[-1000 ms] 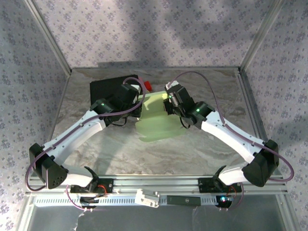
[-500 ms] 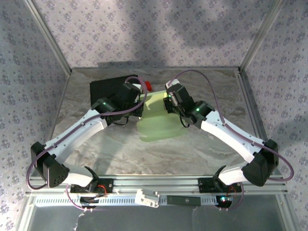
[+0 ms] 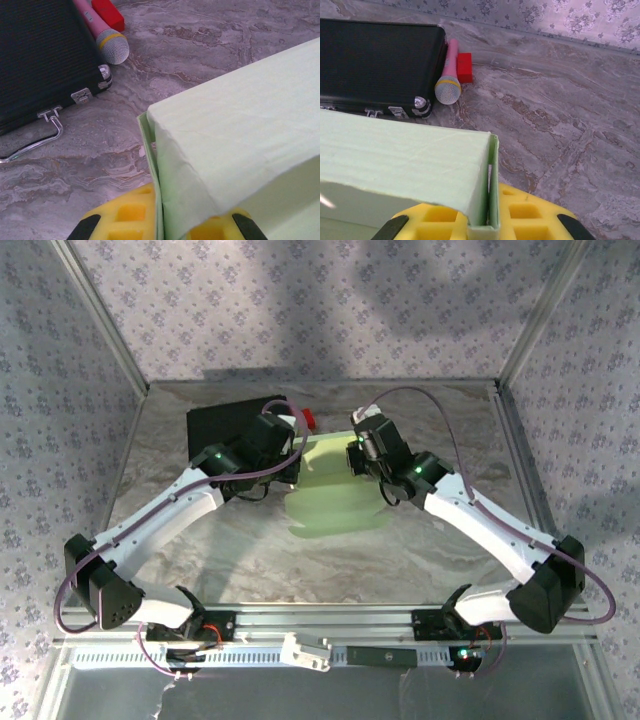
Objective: Fold the paper box
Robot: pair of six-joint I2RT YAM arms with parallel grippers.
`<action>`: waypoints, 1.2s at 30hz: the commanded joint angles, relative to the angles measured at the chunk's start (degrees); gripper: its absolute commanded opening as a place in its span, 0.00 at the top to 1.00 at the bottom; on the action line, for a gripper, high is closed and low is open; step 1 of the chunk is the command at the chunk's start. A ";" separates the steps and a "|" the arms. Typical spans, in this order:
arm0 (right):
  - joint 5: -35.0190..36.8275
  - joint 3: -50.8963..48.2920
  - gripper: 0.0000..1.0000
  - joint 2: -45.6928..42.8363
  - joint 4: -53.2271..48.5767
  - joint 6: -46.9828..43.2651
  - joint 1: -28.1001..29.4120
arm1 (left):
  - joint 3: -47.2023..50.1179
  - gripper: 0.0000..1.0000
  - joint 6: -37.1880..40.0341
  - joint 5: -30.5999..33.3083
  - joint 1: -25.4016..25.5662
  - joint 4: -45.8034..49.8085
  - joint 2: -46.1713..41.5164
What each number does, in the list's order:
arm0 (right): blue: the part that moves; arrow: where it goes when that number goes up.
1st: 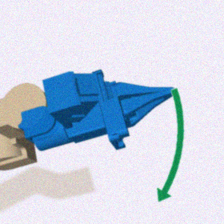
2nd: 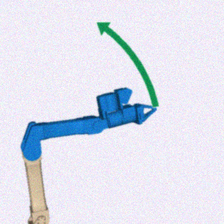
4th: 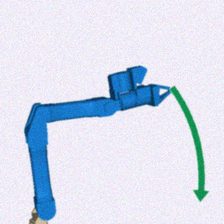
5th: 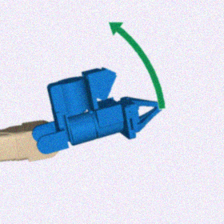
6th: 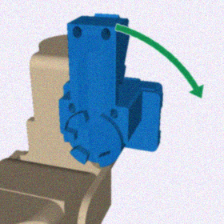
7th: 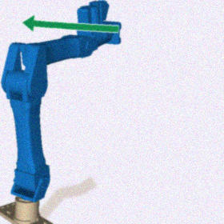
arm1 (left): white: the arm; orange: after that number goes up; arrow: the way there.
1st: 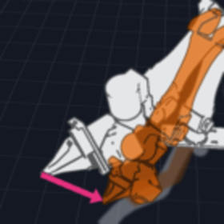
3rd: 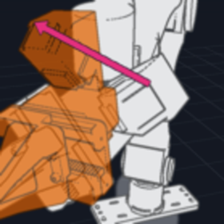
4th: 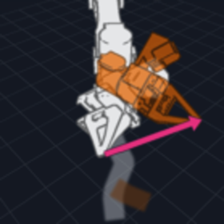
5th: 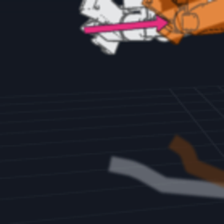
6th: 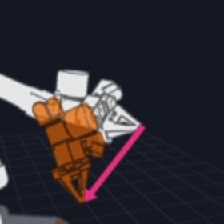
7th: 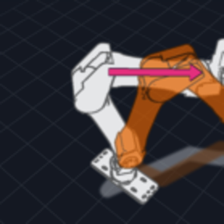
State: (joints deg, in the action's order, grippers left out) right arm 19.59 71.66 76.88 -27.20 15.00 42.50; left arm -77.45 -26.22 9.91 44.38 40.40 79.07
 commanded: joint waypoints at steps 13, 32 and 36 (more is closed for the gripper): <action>23.56 6.14 1.00 5.36 -9.62 2.78 7.86 | -3.54 1.00 -1.02 1.30 1.76 -0.10 1.63; 3.26 -1.60 0.58 -5.25 -3.23 0.55 5.36 | -3.67 1.00 -1.91 1.87 1.69 0.22 1.44; 3.59 -4.79 0.58 -6.14 -2.99 1.33 5.33 | -3.76 1.00 -1.91 1.87 1.68 0.13 1.40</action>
State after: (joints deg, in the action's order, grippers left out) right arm 24.14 69.43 71.68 -30.55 15.68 48.23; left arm -79.07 -28.10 12.25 45.56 40.51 80.90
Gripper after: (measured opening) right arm 0.423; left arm 0.064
